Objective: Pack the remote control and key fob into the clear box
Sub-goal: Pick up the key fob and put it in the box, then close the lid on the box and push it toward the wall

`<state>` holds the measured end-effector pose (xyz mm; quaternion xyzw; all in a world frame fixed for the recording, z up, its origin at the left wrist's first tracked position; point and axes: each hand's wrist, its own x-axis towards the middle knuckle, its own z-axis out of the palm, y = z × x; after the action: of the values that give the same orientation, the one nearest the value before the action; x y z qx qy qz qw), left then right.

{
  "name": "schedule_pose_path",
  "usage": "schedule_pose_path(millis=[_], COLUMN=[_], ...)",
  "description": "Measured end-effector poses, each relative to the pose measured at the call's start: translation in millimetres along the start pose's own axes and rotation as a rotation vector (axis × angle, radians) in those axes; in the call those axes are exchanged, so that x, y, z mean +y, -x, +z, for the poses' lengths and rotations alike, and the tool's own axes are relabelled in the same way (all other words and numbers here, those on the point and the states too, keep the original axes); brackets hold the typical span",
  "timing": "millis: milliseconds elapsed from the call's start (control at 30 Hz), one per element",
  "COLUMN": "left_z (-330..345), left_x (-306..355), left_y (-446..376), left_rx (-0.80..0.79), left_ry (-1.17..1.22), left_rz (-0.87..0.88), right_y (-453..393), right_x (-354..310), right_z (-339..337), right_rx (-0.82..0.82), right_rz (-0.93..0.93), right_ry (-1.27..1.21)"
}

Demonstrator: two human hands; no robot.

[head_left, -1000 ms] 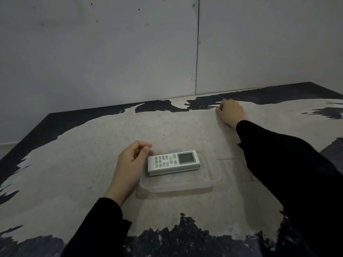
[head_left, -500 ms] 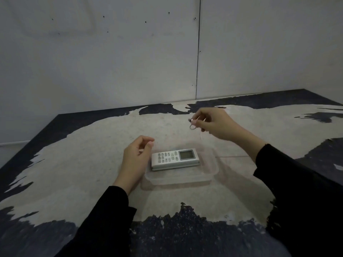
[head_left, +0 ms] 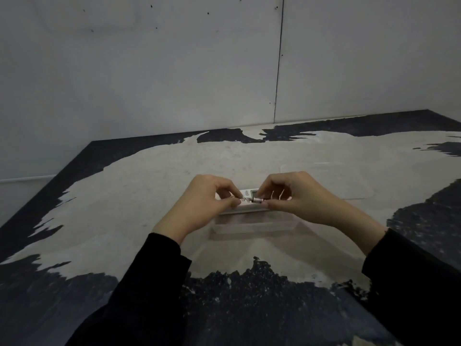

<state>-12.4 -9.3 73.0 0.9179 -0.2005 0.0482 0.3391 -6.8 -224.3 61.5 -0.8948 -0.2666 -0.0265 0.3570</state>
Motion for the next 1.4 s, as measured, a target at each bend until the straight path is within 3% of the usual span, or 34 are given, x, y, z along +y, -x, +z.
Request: schedule_pose_path(millis=[100, 267, 500, 567, 633, 700, 833, 1100, 1167, 1233, 1333, 1400], left_z=[-3, 9, 13, 13, 11, 7, 4, 14, 14, 13, 18, 23], left_x=[-2, 2, -2, -4, -5, -6, -9, -20, -20, -19, -8, 5], left_y=[1, 2, -1, -1, -1, -2, -5, -5, -6, -6, -4, -1], left_rx=[-0.060, -0.149, -0.172, -0.182, -0.177, -0.109, 0.126, 0.274, 0.334, 0.388, 0.437, 0.417], left_ry=[-0.062, -0.308, -0.314, -0.283, -0.238, -0.189, -0.166, -0.214, -0.203, -0.147, -0.022, 0.025], left_rz=[-0.068, -0.031, -0.046, -0.039, -0.024, -0.005, 0.000, 0.022, 0.014, 0.019, 0.080, 0.173], right_y=[3, 3, 2, 1, -1, -1, 0, 4, 3, 3, 10, 14], right_x=[0, -1, -1, 3, 16, 37, 73, 85, 81, 68, 35, 10], right_z=[0, 6, 4, -5, -23, -40, -44, -42, -40, -42, -51, -49], right_rx=[-0.015, -0.131, -0.179, -0.088, 0.133, 0.248, 0.064, -0.074, 0.019, 0.303, 0.744, 0.841], right_rz=[-0.002, -0.021, -0.018, -0.015, 0.020, 0.106, 0.301, 0.268, 0.255, 0.215, -0.069, -0.290], right_ry=[0.059, 0.279, 0.305, 0.263, 0.191, 0.205, 0.216, 0.425, 0.551, 0.684, 0.696, 0.695])
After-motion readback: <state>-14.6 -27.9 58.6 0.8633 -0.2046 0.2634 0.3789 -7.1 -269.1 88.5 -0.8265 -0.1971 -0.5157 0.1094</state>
